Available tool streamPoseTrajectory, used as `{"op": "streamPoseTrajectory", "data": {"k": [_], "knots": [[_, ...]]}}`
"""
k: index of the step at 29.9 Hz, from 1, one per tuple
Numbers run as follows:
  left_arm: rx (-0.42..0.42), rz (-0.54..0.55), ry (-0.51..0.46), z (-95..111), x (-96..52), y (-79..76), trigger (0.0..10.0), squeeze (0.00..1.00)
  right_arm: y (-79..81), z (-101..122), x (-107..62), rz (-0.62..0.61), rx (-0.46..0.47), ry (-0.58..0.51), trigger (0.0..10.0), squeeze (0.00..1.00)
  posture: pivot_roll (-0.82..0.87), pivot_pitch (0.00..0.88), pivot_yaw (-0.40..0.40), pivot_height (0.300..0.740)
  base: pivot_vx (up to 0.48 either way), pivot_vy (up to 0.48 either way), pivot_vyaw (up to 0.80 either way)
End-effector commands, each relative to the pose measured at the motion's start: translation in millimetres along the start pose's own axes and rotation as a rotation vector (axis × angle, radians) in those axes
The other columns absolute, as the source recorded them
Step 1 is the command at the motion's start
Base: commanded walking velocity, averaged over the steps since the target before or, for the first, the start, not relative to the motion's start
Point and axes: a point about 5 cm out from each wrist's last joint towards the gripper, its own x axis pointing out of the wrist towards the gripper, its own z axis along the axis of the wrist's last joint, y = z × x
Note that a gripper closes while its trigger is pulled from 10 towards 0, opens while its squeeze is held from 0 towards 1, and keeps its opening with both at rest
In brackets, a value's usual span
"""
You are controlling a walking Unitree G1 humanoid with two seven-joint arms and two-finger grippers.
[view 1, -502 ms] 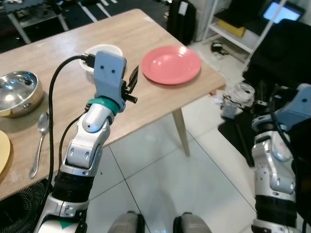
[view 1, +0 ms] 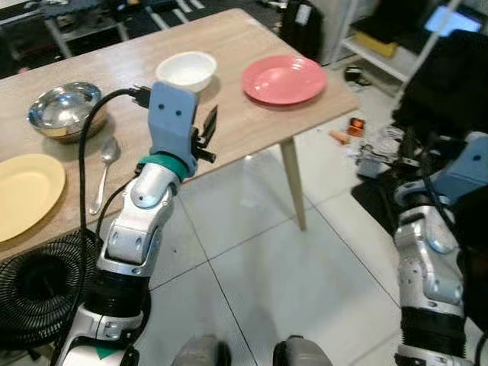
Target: Setting the table
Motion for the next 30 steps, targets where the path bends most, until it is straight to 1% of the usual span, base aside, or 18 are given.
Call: {"op": "streamPoseTrajectory", "data": {"k": [1,30], "knots": [[0.011,0.011,0.019,-4.9,-2.7,3.4,10.0,0.00,2.9,-2.4,-1.5,0.007,0.000,0.007,10.0,0.00,-0.01,0.026,0.116,0.740,-0.289,0.000,0.00],[-0.002,0.001,0.017,-5.6,-2.0,0.0,10.0,0.00,-0.6,-1.2,-1.9,-0.009,-0.001,0.005,10.0,0.00,-0.02,0.033,0.115,0.740,-0.291,0.000,0.00]]}}
